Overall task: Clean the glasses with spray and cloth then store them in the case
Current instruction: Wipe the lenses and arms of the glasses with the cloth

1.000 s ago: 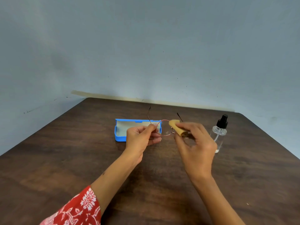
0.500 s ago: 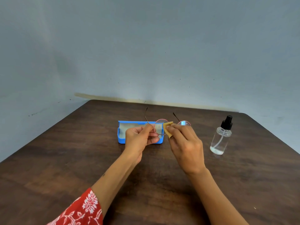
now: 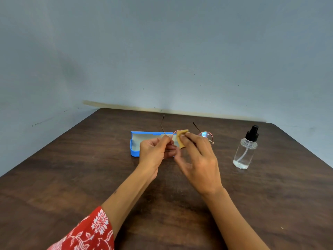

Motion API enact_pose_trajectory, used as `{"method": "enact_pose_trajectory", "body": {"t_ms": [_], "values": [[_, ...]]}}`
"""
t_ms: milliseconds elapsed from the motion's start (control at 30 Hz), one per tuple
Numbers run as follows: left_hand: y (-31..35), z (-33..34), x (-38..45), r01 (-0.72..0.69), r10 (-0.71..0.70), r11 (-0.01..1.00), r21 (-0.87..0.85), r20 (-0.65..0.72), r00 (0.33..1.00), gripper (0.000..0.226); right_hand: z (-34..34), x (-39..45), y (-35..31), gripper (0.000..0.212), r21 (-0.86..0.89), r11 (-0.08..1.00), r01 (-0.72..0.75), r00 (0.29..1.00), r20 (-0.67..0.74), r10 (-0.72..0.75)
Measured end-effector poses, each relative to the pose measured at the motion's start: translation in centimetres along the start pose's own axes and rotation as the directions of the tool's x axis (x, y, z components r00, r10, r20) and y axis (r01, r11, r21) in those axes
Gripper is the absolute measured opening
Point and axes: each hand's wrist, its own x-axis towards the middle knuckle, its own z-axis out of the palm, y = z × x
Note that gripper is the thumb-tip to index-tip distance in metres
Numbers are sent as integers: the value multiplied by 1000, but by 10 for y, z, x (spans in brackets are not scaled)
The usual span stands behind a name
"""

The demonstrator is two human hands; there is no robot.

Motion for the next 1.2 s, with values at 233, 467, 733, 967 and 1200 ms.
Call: {"method": "enact_pose_trajectory", "body": {"t_ms": [233, 467, 733, 967, 1200], "values": [[1, -2, 1, -5, 5, 1000, -11, -1, 1000, 21, 1, -2, 2, 20, -4, 1000, 8, 1000, -2, -8], [-1, 0, 1, -25, 26, 1000, -14, 7, 1000, 22, 3, -4, -6, 21, 24, 997, 68, 995, 65, -69], [-5, -1, 1, -14, 14, 1000, 8, 3, 1000, 22, 4, -2, -7, 23, -12, 999, 32, 998, 53, -32], [-1, -4, 3, -12, 11, 1000, -10, -26, 1000, 21, 1, -3, -3, 26, -30, 999, -32, 998, 45, 33], [-2, -5, 5, -28, 28, 1000, -4, -19, 999, 20, 2, -4, -7, 24, 34, 999, 40, 996, 75, -42]]}}
